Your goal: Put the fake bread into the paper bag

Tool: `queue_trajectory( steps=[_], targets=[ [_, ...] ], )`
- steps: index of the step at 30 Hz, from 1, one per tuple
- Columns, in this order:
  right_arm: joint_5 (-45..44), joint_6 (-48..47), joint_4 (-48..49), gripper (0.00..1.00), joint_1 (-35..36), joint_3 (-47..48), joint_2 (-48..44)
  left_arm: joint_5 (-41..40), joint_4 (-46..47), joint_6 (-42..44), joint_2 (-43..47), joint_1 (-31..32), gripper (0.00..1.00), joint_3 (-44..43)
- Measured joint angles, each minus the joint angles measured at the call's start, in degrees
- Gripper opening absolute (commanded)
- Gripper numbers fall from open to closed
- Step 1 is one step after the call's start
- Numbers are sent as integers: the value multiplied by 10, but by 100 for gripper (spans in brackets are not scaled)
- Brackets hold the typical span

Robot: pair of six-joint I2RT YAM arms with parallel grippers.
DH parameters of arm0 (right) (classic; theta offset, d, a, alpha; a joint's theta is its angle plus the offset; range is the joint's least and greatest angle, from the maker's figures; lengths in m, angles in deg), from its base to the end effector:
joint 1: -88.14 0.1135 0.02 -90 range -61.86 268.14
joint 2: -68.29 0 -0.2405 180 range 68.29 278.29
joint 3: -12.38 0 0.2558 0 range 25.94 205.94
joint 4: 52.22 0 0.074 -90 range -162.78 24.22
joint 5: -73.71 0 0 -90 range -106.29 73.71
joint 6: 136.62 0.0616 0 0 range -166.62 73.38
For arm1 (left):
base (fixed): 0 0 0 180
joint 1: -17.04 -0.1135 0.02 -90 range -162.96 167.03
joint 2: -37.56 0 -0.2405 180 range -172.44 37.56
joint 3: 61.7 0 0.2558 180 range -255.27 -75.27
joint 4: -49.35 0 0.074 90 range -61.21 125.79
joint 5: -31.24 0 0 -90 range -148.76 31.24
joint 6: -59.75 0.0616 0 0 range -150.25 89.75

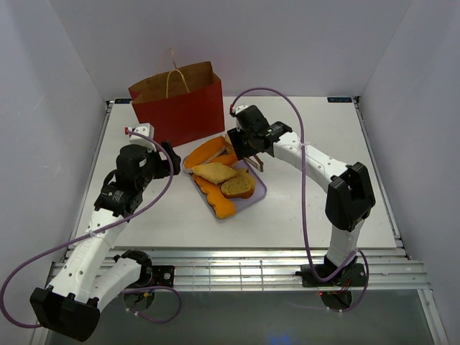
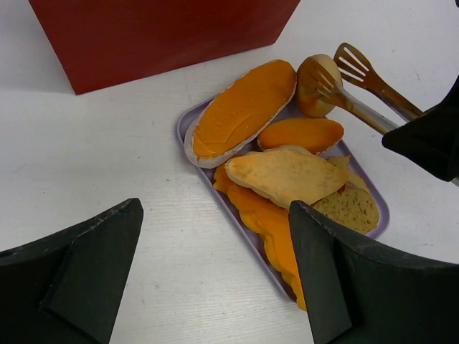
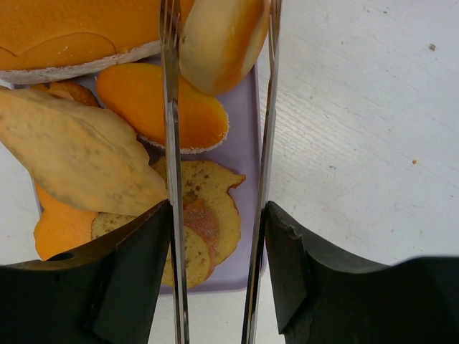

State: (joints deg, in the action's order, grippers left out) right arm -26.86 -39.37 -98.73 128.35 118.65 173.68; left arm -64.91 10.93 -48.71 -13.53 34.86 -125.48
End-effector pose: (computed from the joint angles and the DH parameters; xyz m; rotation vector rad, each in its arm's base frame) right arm 0.3385 0.2714 0.2531 -0.5832 2.2845 0.1871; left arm 0.2308 -0.0673 0.2981 -0.0798 2.0279 -0.2931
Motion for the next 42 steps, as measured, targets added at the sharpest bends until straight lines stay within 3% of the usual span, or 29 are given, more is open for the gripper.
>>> queue_trajectory(
  steps=[11, 28, 42],
  targets=[
    [-3, 7, -3, 47, 0, 10, 8, 0, 0, 0, 0, 2, 93, 0],
    [-13, 9, -44, 45, 0, 61, -17, -3, 0, 0, 0, 3, 93, 0],
    [-8, -2, -95, 45, 0, 218, -27, -12, 0, 0, -3, 3, 93, 0]
  ],
)
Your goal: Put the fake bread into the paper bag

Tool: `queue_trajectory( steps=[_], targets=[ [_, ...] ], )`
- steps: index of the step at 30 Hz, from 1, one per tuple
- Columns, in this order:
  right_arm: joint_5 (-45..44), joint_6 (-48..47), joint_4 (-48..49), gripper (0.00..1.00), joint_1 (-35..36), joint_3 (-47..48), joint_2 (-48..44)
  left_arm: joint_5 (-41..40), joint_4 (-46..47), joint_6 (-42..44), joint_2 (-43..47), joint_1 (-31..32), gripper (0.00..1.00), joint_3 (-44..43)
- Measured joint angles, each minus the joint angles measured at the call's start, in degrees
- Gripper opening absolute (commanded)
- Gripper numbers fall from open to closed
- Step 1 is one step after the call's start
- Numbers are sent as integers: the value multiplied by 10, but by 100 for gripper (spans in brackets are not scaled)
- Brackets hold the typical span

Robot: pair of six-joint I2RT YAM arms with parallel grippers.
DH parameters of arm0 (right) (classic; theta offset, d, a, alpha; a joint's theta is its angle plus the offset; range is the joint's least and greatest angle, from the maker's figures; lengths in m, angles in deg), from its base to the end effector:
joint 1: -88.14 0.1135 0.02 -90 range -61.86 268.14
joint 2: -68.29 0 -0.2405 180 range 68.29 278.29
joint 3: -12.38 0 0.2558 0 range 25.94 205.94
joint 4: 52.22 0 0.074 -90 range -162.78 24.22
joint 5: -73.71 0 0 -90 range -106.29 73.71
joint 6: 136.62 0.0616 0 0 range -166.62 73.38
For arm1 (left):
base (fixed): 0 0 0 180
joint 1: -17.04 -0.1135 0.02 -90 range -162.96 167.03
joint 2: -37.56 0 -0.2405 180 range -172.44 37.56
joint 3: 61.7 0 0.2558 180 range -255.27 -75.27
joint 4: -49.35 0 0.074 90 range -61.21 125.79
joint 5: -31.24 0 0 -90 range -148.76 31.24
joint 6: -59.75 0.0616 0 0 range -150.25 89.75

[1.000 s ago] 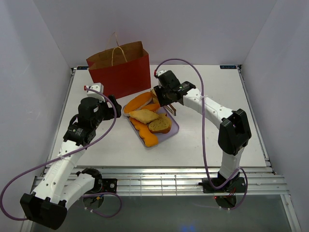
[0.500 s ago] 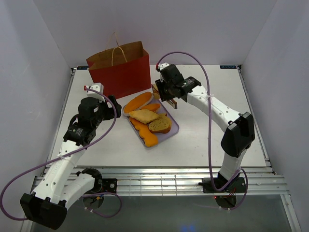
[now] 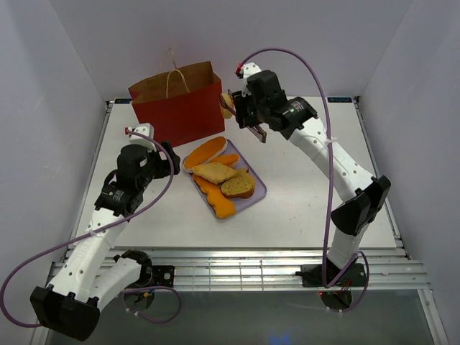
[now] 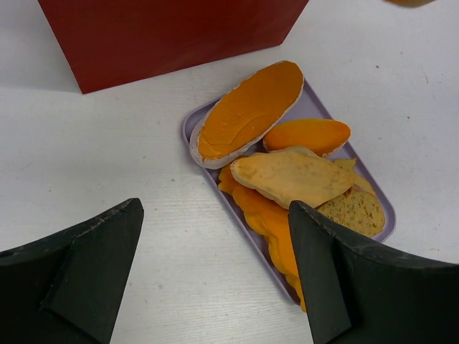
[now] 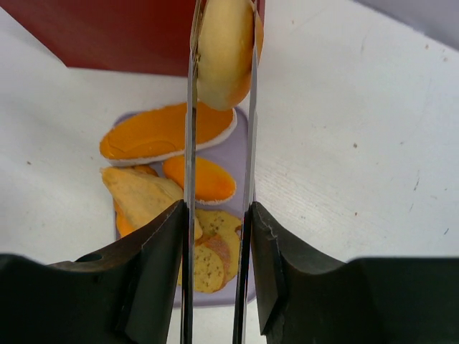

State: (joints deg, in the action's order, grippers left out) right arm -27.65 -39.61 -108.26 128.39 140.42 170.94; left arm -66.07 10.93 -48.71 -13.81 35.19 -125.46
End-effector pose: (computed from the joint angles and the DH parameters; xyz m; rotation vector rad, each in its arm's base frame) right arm 0.3279 0.2617 0.3893 -0.4875 2.0501 0.2888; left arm 0.2315 -0.0677 0.2970 -0.0865 2.0302 -0.2751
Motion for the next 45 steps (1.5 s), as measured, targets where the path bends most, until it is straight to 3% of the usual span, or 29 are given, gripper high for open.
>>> queue_trajectory(
  steps=[6, 16, 31, 45],
  targets=[
    [7, -11, 8, 45, 0, 71, -7, -7, 0, 0, -3, 0, 93, 0],
    [28, -16, 77, 44, 0, 96, 8, -8, 0, 0, -21, 0, 93, 0],
    [61, 5, 207, 43, -1, 131, 125, -6, 0, 0, -28, 9, 93, 1],
    [71, 32, 249, 60, -13, 140, 159, -11, 0, 0, -28, 27, 93, 1]
  ],
)
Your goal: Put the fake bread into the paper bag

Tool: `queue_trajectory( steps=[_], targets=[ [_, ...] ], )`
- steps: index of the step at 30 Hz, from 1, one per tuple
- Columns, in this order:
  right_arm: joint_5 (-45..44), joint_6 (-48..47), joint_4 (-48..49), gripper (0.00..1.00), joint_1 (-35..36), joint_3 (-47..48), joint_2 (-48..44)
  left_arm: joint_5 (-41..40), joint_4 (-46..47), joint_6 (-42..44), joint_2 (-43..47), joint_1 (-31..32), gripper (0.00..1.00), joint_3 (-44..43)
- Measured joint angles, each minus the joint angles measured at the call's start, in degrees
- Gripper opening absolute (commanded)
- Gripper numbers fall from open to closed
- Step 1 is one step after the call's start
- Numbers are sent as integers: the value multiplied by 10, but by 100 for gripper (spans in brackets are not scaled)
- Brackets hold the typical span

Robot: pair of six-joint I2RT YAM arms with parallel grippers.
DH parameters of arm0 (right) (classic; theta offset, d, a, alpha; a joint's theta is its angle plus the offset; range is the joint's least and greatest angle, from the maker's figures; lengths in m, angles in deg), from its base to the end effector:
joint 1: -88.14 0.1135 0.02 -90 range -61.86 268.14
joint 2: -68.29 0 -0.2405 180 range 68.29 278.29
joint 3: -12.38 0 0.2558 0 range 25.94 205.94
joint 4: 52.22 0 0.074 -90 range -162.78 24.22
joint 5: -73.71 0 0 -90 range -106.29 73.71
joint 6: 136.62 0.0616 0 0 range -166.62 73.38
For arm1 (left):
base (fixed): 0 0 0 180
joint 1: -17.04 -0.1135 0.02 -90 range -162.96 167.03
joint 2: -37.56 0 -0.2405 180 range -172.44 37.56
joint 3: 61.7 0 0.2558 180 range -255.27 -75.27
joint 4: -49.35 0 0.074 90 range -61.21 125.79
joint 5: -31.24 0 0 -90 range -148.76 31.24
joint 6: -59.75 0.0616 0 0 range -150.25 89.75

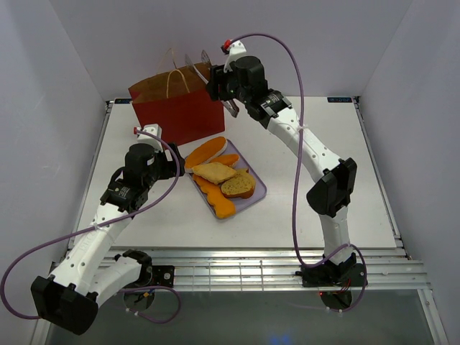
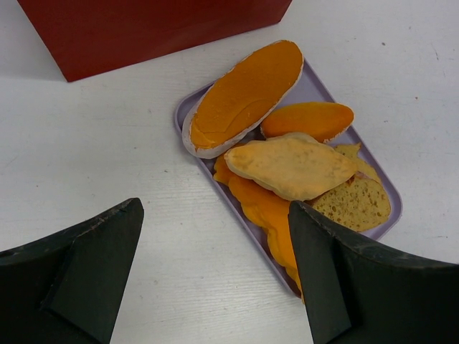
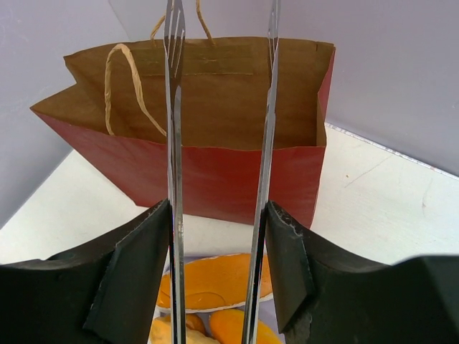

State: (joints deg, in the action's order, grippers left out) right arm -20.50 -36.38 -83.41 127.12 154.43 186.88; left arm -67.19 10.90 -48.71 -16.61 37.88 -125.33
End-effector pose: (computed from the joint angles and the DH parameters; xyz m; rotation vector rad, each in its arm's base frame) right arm 0.3946 0.3135 0.4083 -0.3774 1.6977 0.5742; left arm 0.2365 -0.0803 0.2851 -0.0471 2.0812 -0.2677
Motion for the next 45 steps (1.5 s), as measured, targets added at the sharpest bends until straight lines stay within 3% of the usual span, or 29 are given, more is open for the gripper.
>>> queue_trajectory(
  steps=[16, 29, 45],
  targets=[
    [6, 2, 0, 59, -5, -36, -37, -12, -2, 0, 0, 0, 93, 0],
    [13, -3, -1, 59, -6, -247, -280, -64, -2, 0, 14, 0, 98, 0],
    [34, 28, 37, 56, -6, -662, -469, -97, -7, 0, 18, 0, 98, 0]
  ],
)
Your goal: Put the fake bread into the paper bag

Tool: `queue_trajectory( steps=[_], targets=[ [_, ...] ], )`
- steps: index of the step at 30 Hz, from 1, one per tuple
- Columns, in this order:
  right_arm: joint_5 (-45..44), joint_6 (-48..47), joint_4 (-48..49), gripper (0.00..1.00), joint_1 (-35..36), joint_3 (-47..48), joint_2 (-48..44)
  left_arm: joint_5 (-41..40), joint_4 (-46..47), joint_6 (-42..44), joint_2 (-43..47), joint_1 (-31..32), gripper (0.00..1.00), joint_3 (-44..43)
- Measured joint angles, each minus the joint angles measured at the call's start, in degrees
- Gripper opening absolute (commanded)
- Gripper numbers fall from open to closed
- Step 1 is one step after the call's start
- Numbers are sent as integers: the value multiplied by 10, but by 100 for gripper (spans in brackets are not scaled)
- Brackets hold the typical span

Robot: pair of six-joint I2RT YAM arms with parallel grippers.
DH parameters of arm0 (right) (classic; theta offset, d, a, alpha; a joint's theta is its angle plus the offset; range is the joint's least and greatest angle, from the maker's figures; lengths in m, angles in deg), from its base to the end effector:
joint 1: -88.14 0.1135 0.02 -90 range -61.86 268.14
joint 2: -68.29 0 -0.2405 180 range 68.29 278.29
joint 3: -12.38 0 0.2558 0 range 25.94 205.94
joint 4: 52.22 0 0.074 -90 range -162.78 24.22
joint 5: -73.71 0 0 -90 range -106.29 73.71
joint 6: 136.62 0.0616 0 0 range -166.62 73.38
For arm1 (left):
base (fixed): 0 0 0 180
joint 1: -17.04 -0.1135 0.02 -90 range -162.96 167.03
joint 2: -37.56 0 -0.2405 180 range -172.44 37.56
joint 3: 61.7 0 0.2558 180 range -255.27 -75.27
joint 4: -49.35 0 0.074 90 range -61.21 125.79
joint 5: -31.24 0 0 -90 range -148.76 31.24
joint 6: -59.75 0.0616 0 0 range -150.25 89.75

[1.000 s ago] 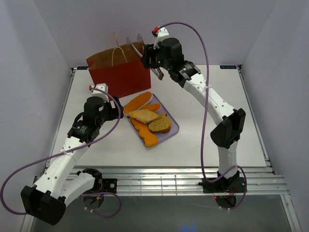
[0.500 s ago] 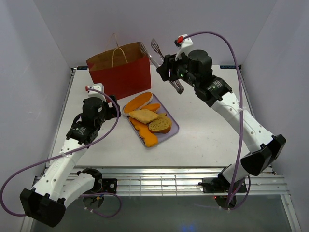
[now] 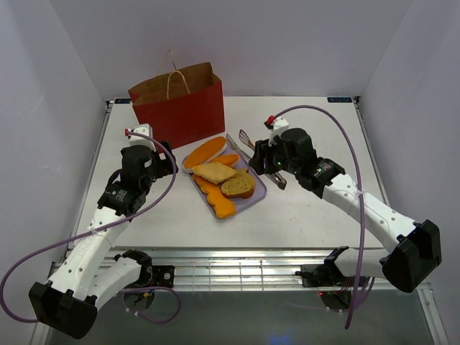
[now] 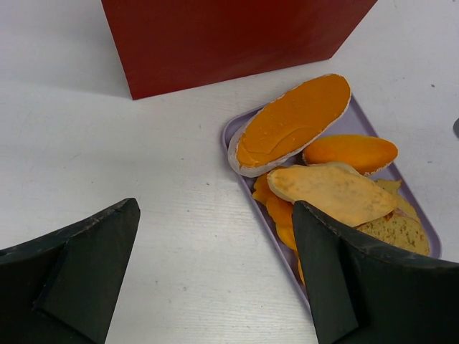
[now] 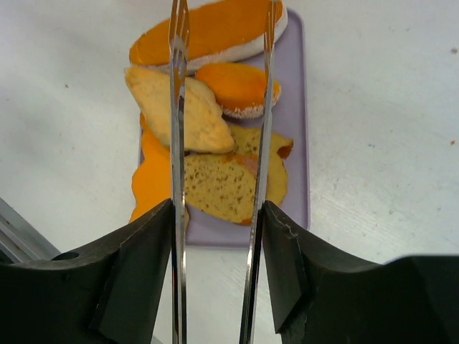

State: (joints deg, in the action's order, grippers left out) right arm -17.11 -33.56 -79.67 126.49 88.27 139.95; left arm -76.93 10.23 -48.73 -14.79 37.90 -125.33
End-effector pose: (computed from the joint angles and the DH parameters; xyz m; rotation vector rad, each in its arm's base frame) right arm 0.2547 0.2004 0.3072 -0.4330 1.9736 0.5646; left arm 0.2322 -0.0679 0.2921 -0.1529 2.0264 -0.1058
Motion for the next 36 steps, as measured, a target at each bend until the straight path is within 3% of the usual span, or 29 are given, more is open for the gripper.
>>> queue_trajectory(
  steps=[10, 24, 36],
  targets=[
    [58, 4, 23, 56, 6, -73, -10, -11, -2, 0, 5, 0, 98, 0],
    [69, 46, 47, 55, 8, -174, -38, -9, -2, 0, 6, 0, 98, 0],
    [81, 70, 81, 53, 11, -192, -35, 0, -2, 0, 6, 0, 98, 0]
  ],
)
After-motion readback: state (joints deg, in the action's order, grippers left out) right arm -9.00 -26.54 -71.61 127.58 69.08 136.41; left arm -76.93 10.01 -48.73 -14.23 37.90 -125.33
